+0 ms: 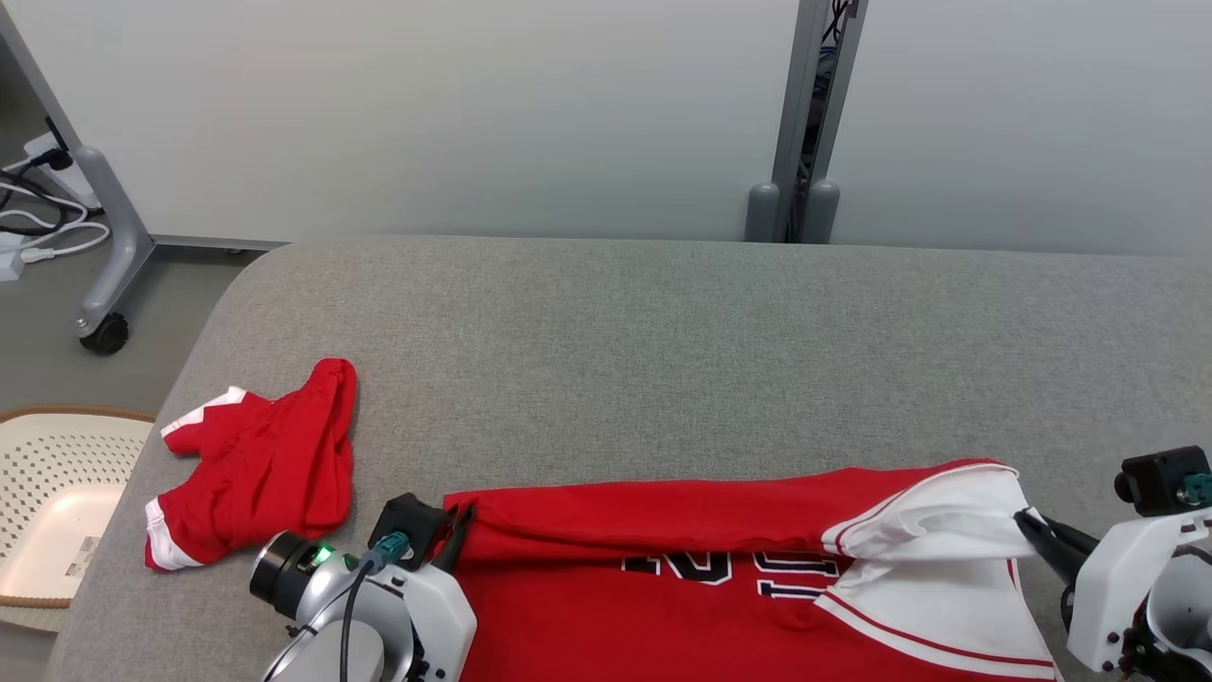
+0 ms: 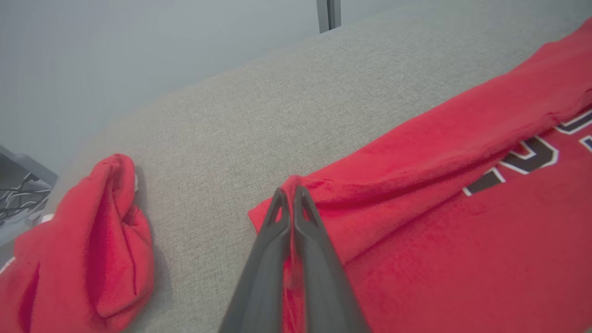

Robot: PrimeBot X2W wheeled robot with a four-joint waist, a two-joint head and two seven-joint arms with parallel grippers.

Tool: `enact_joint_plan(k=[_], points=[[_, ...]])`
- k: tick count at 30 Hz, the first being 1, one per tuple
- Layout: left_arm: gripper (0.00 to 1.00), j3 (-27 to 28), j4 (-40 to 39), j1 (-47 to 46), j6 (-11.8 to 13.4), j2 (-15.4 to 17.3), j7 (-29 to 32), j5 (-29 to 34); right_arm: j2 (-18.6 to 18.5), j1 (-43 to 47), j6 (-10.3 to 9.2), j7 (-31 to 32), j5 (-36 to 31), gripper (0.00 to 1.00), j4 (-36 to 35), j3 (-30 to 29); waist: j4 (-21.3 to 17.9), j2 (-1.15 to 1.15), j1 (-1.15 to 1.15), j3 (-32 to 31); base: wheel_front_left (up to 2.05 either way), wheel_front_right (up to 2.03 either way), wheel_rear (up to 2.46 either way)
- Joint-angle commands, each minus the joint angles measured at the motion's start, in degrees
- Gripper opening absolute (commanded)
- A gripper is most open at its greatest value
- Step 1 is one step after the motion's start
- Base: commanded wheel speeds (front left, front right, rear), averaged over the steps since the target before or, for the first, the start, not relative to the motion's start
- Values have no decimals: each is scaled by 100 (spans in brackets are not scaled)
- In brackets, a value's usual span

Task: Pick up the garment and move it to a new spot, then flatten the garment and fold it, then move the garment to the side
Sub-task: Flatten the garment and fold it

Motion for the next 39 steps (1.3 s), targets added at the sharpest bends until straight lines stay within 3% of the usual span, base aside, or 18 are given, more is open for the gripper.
enact_joint_plan(k=[1,13,30,31,33,35,36,37,38,39], points=[[0,0,-9,34,27,51,-5,22,-43,110,-2,75,-61,0,-61,-57,-1,0,0,-5,0,0,0],[0,-95,55,158,39,100,-5,64,107,1093,-2,1177,-700,0,-1127,-1177,-4,0,0,-34,0,0,0],[0,-149,251,193,17,119,2,-30,728,1994,-2,2498,-1548,0,-2091,-2479,6,0,0,49,0,0,0],[0,-166,282,186,-4,109,4,-39,765,2004,-2,2507,-1583,16,-2109,-2522,7,0,0,55,0,0,0],[0,-198,341,174,-43,85,15,-61,821,2039,-2,2535,-1636,100,-2162,-2600,6,0,0,64,0,0,0],[0,-218,396,152,-78,69,39,-83,881,2049,-2,2545,-1699,100,-2214,-2669,5,0,0,71,0,0,0],[7,-223,425,139,-90,60,62,-99,902,2047,-2,2512,-1741,100,-2232,-2695,5,0,0,74,0,0,0],[7,-223,425,139,-90,60,62,-99,902,2047,-2,2512,-1741,100,-2232,-2695,5,0,0,74,0,0,0],[37,-233,450,121,-103,52,58,-118,922,2055,-2,2523,-1773,100,-2232,-2708,6,0,0,75,0,0,0],[74,-238,469,103,-94,48,53,-124,931,2056,-2,2523,-1812,100,-2240,-2734,7,0,0,74,0,0,0]])
